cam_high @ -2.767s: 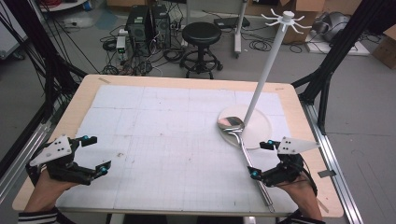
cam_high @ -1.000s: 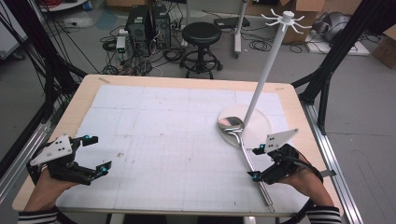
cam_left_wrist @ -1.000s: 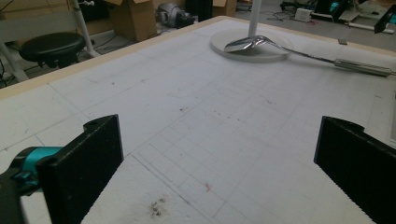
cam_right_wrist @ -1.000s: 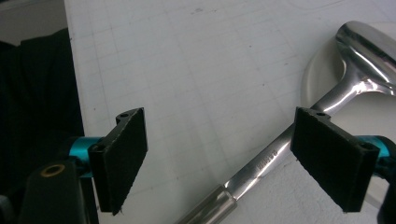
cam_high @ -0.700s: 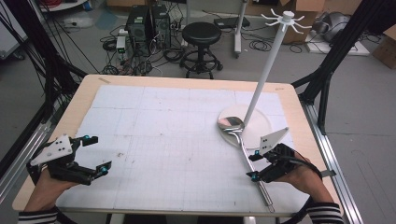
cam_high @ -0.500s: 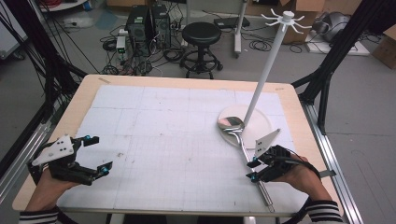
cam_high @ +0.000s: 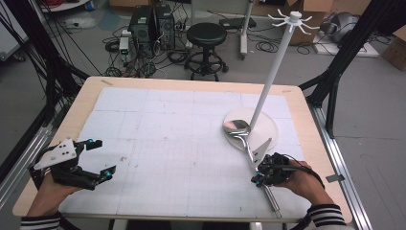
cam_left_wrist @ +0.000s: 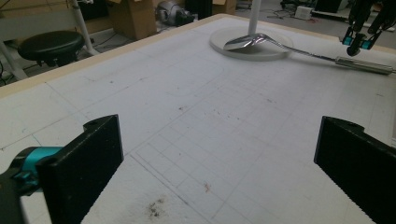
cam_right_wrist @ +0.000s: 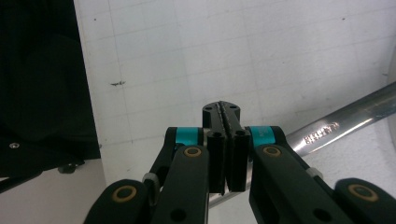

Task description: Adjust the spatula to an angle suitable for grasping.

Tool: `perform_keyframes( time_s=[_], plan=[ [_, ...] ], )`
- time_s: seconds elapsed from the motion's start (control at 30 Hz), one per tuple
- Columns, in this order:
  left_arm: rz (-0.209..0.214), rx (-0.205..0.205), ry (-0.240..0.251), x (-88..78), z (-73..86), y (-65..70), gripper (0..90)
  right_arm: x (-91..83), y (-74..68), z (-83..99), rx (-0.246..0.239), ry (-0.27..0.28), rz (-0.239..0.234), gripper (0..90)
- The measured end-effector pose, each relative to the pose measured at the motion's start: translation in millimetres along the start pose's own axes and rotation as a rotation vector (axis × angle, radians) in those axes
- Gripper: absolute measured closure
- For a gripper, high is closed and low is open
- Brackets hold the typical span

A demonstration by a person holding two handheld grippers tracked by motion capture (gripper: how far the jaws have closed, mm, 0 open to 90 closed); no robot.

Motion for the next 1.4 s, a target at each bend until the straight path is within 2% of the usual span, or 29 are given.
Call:
perform_keyframes(
  time_s=[0.03, 0.1, 0.23, 0.47, 0.67, 0.83, 1.0, 1.27, 1.4],
  plan=[
    [-0.002, -0.001, 0.002, -0.2, -0.2, -0.1, 1.8, 1.8, -0.6, 0.3, -0.001, -0.023, 0.003, 89.5],
    [-0.002, -0.003, 0.002, -0.6, -0.1, -0.3, 1.8, 3.4, -0.8, 0.0, -0.002, -0.026, 0.002, 89.5],
    [-0.002, -0.004, 0.002, -0.4, 0.3, -0.4, 1.8, 9.1, 0.1, 1.4, -0.01, -0.071, 0.011, 89.5],
    [-0.001, -0.002, 0.001, -0.5, 0.3, -0.3, 1.8, 12.9, 0.3, 3.5, -0.01, -0.096, 0.011, 89.6],
    [-0.002, -0.001, 0.004, -1.5, -0.3, -0.6, 1.8, 17.7, 1.3, 8.7, -0.012, -0.135, 0.018, 89.6],
    [-0.005, -0.004, 0.003, -1.5, 0.4, -0.8, 1.8, 20.7, 3.3, 15.5, -0.018, -0.182, 0.041, 89.7],
    [-0.003, -0.004, 0.004, -1.7, 0.4, -0.6, 1.8, 20.1, 3.2, 16.1, -0.015, -0.167, 0.029, 89.7],
    [-0.004, -0.005, 0.005, -3.3, 0.6, -1.0, 1.8, 16.5, 8.5, 21.8, -0.009, -0.181, 0.044, 89.7],
    [-0.007, -0.007, 0.004, -4.3, 0.9, -1.3, 1.8, 13.7, 11.6, 27.7, 0.024, -0.181, 0.049, 89.7]
  ],
)
Point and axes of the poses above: each handheld gripper's, and its own axes: x roughly forward along the jaws, z roughly out of its underside, y roughly to its right, the point moved 9 cm from there along x, roughly forward along the jaws, and after that the axes turned 13 degrees about x, right-handed, at the moved point
